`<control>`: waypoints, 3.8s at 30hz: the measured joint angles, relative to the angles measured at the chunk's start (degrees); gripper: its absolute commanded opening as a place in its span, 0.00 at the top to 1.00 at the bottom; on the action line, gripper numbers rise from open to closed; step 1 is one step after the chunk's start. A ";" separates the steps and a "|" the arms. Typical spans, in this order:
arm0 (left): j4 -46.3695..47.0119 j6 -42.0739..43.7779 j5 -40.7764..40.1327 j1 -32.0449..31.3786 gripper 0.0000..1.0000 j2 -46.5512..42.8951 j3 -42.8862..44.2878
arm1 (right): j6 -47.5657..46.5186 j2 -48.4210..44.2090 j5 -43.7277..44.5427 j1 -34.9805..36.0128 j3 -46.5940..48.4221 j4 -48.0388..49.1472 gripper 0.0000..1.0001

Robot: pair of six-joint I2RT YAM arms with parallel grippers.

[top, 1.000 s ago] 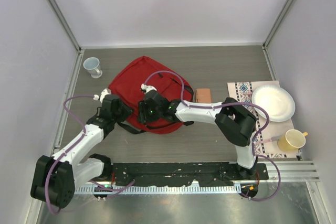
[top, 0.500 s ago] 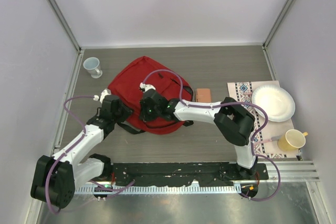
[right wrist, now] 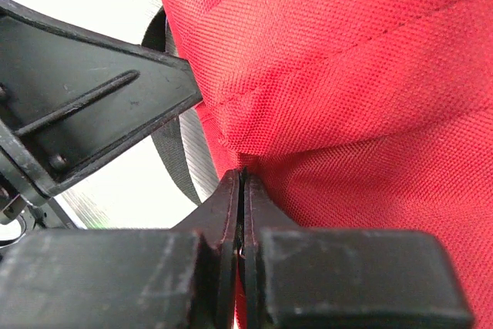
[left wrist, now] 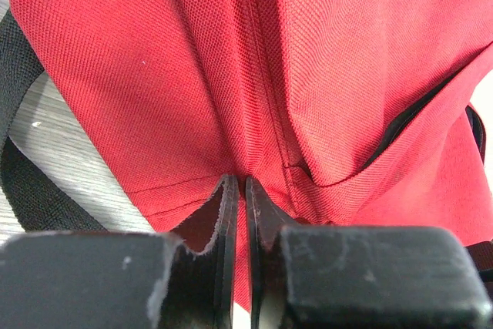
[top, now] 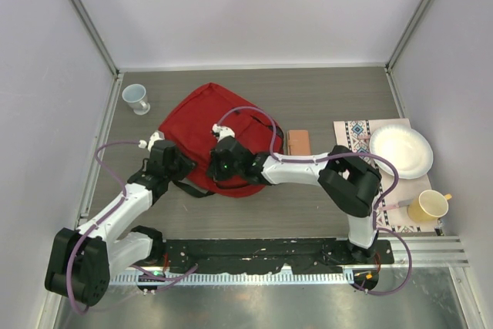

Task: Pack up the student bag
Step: Zip the student bag at the center of the board.

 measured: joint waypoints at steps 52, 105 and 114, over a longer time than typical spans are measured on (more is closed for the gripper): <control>1.27 0.00 1.01 0.02 1.00 0.24 -0.66 | 4.33 1.55 2.86 -1.42 1.18 -1.07 0.83; 1.46 0.00 1.14 0.02 1.00 0.00 -1.07 | -0.22 -8.55 9.25 -0.96 -3.23 -7.98 0.51; 1.46 0.00 1.14 0.02 1.00 0.02 -1.05 | 3.61 -10.62 3.37 -1.05 -4.87 -9.25 0.58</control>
